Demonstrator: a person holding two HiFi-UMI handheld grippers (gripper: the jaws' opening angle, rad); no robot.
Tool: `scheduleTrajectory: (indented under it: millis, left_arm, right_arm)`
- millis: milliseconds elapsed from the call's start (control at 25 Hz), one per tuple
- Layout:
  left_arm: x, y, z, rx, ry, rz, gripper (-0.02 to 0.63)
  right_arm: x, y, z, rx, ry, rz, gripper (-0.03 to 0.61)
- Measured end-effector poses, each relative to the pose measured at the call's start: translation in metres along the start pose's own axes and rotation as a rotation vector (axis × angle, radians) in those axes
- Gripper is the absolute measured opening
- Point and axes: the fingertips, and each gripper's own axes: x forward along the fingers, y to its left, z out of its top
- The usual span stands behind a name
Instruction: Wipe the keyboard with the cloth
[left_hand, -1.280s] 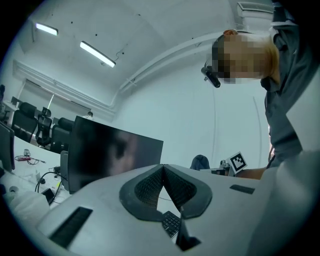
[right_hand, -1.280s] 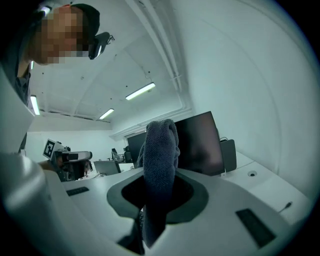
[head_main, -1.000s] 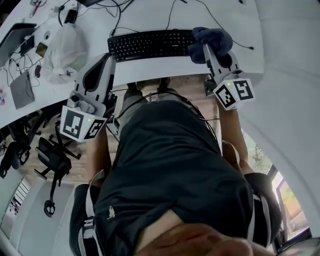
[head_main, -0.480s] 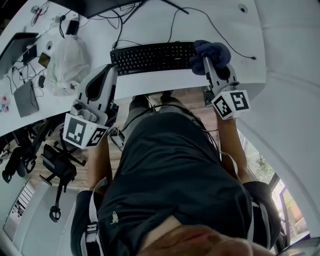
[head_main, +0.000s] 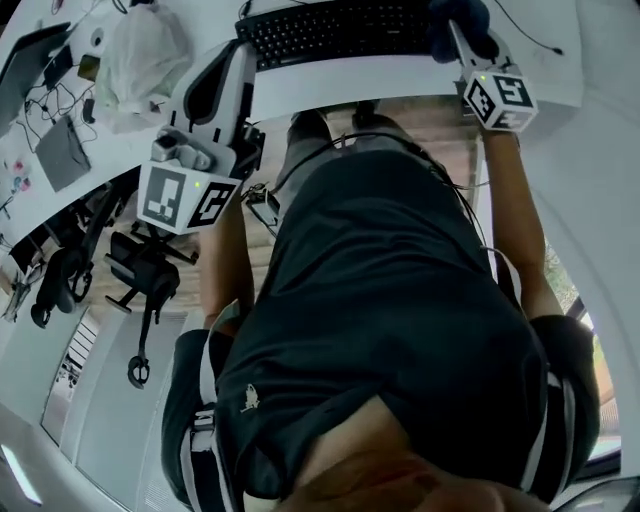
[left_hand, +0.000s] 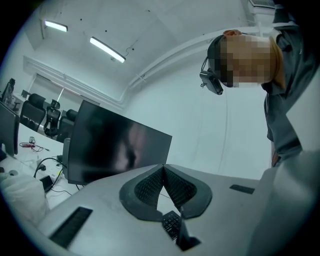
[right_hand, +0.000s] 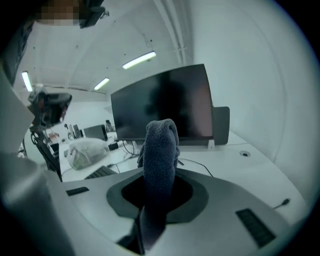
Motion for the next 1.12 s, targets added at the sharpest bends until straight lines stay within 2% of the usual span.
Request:
scheduleTrajectory:
  millis: [80, 160, 200, 280, 360, 400, 480, 600, 680, 760, 880, 960, 1040, 1120]
  left_arm:
    - [0.002, 0.001, -0.001, 0.001, -0.006, 0.000, 0.005]
    - [0.001, -0.001, -0.007, -0.005, -0.003, 0.004, 0.005]
    - [-0.001, -0.002, -0.009, -0.009, 0.002, 0.009, 0.005]
    - [-0.005, 0.000, -0.013, -0.013, 0.013, 0.021, 0.005]
    - [-0.008, 0.002, -0.015, -0.016, 0.024, 0.034, 0.005]
    - [-0.009, 0.003, -0.016, -0.018, 0.030, 0.038, 0.005]
    - [-0.009, 0.003, -0.017, -0.018, 0.042, 0.042, 0.005]
    - [-0.009, 0.003, -0.017, -0.013, 0.046, 0.042, 0.005]
    - [-0.009, 0.002, -0.017, -0.012, 0.045, 0.039, 0.005]
    - [-0.008, 0.001, -0.017, -0.014, 0.046, 0.034, 0.005]
    - [-0.007, 0.003, -0.018, -0.022, 0.054, 0.030, 0.005]
    - [-0.005, 0.005, -0.018, -0.021, 0.060, 0.027, 0.005]
    - [-0.003, 0.007, -0.015, -0.017, 0.060, 0.024, 0.005]
    - [-0.003, 0.008, -0.014, -0.017, 0.057, 0.025, 0.005]
  right_arm:
    - [0.020, -0.016, -0.041, -0.038, 0.092, -0.050, 0.061]
    - [0.032, -0.021, -0.090, -0.090, 0.228, -0.080, 0.061]
    - [0.037, -0.014, -0.113, -0.128, 0.292, -0.068, 0.061]
    - [0.044, 0.019, -0.140, -0.220, 0.362, 0.019, 0.061]
    - [0.050, 0.048, -0.145, -0.304, 0.373, 0.121, 0.061]
    - [0.054, 0.050, -0.143, -0.314, 0.367, 0.138, 0.061]
    - [0.061, 0.024, -0.135, -0.234, 0.339, 0.080, 0.061]
    - [0.067, -0.037, -0.126, -0.075, 0.303, -0.086, 0.061]
    - [0.067, -0.044, -0.125, -0.059, 0.305, -0.118, 0.060]
    - [0.066, -0.012, -0.127, -0.088, 0.312, -0.060, 0.060]
    - [0.067, 0.058, -0.137, -0.183, 0.336, 0.124, 0.060]
    - [0.066, 0.064, -0.140, -0.216, 0.344, 0.147, 0.060]
    - [0.061, 0.028, -0.139, -0.168, 0.338, 0.055, 0.060]
    - [0.048, -0.020, -0.138, -0.117, 0.336, -0.086, 0.060]
